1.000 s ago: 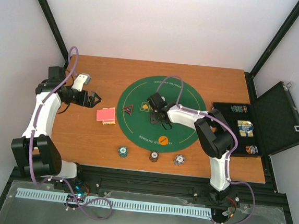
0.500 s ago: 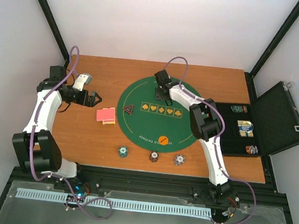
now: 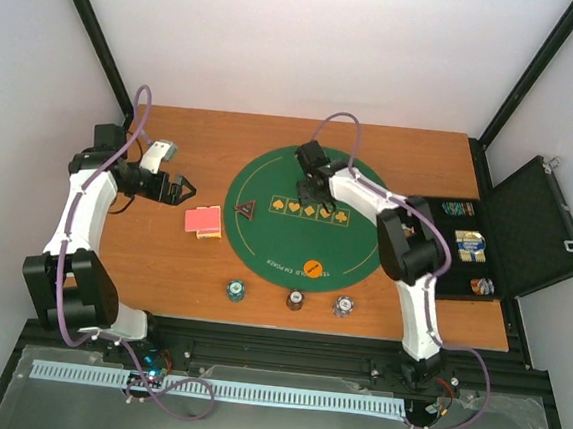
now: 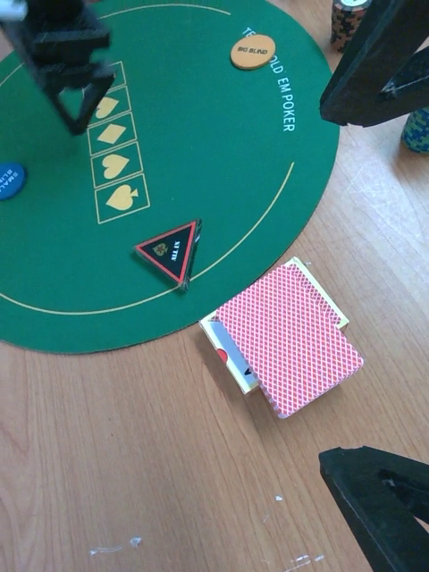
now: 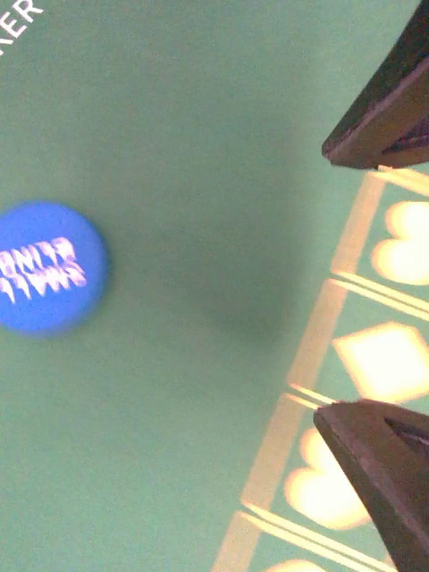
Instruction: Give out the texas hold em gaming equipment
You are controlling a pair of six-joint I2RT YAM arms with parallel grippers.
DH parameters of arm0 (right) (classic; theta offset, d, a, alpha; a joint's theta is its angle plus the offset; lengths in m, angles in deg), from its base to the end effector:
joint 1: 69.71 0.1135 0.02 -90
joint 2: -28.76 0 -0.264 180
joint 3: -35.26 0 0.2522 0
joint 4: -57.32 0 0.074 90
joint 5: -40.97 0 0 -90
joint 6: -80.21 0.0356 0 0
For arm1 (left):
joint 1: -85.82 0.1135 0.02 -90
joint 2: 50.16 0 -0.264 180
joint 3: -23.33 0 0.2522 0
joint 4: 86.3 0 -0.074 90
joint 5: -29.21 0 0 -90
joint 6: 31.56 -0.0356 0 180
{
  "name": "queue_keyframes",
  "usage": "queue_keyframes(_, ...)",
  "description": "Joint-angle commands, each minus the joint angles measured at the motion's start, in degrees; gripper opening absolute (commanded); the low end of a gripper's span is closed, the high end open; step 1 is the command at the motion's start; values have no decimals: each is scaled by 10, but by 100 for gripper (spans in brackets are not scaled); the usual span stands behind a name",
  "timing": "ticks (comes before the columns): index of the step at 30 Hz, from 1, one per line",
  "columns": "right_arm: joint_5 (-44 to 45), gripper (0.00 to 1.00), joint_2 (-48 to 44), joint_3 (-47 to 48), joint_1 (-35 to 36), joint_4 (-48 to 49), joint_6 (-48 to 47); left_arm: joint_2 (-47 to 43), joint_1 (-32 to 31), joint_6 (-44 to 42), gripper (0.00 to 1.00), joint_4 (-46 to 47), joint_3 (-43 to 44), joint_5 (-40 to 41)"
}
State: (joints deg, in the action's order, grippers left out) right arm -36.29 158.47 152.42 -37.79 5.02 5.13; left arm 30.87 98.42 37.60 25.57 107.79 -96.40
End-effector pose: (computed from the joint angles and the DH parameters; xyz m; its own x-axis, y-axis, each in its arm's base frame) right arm 0.4125 0.2477 0.1634 -0.8547 -0.2366 -0.4621 -0.2236 0.9711 -0.0835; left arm 0.2725 0.0397 0.2963 -0.8013 0.1173 -0.5867 0.3751 0.8624 -0.3399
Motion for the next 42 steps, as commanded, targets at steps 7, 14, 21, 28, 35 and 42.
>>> queue_keyframes(7,11,77,-299,-345,162,49,103,-27,5,-31,100,-48,23,-32)
queue_keyframes(14,-4,76,-354,-468,214,73,159,-42,5,-36,100,-56,19,-29)
queue_keyframes(21,2,76,-369,-493,216,74,154,-44,5,-30,100,-52,21,-29)
queue_keyframes(28,-3,75,-341,-480,214,91,146,-43,5,-25,100,-50,24,-29)
queue_keyframes(35,-17,73,-307,-462,188,103,136,-43,6,-24,100,-47,20,-36)
queue_keyframes(42,-22,70,-301,-471,173,106,133,-43,5,-23,100,-44,23,-34)
